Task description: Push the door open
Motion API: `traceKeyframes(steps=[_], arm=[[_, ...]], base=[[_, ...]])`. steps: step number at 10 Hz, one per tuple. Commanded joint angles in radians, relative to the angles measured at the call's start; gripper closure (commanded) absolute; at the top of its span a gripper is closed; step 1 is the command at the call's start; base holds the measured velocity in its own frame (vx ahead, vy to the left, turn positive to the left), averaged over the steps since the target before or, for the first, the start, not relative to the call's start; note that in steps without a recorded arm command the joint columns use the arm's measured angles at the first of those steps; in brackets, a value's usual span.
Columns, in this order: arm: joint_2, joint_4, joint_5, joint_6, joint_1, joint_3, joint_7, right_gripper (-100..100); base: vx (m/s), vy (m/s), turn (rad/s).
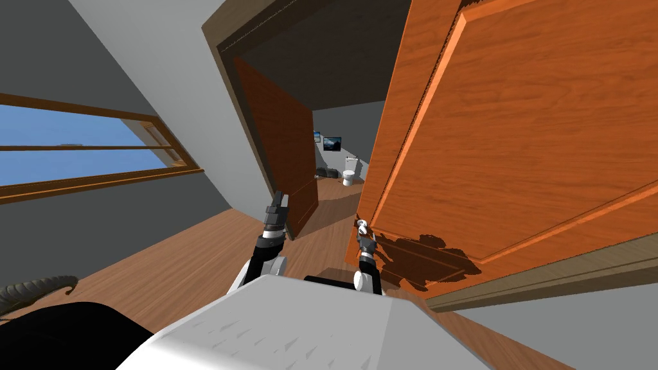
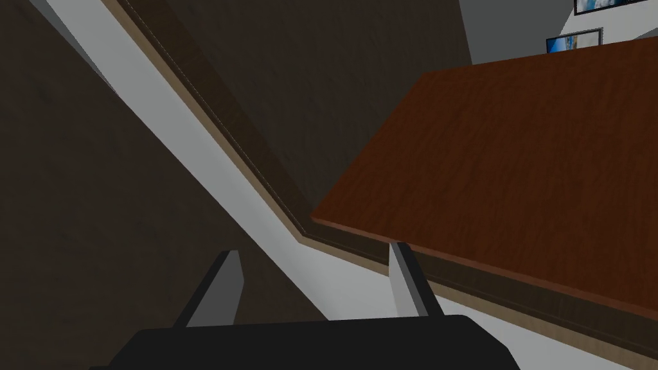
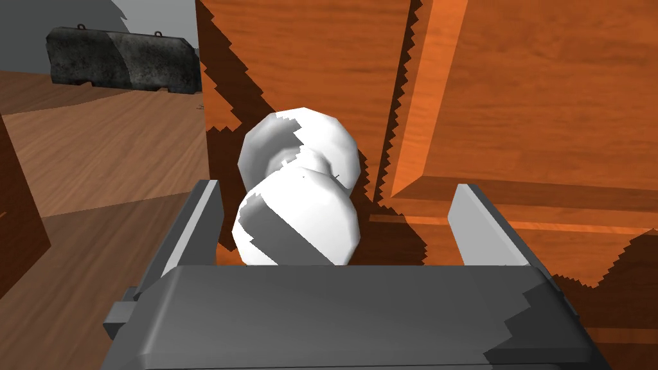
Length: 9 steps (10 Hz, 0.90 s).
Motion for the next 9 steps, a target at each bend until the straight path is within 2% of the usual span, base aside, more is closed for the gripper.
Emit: traceKeyframes(steps=[1,2,4,5,6,7,9], arm=[[0.016,0.028,0.039,0.013,-0.017,-0.050,-0.019,-100],[0.016,0.028,0.039,0.013,-0.017,-0.057,-0.019,-100],[0.043,0.074,0.104,0.033,-0.044,-0.126,-0.051,-100],[0.043,0.074,0.104,0.033,-0.044,-0.147,-0.051,-100],[0.056,0.096,0.135,0.042,-0.056,-0.182,-0.067,-100],[0.056,0.096,0.135,0.042,-0.056,-0.191,-0.067,-100],[0.082,0.135,0.192,0.059,-0.079,-0.260,-0.095,-100]], base=[[0.004,-0.011,0.096],[0.005,-0.012,0.043],[0.006,-0.015,0.108],[0.006,-0.015,0.053],[0.003,-0.013,0.071],[0.002,-0.011,0.046],[0.003,-0.013,0.088]])
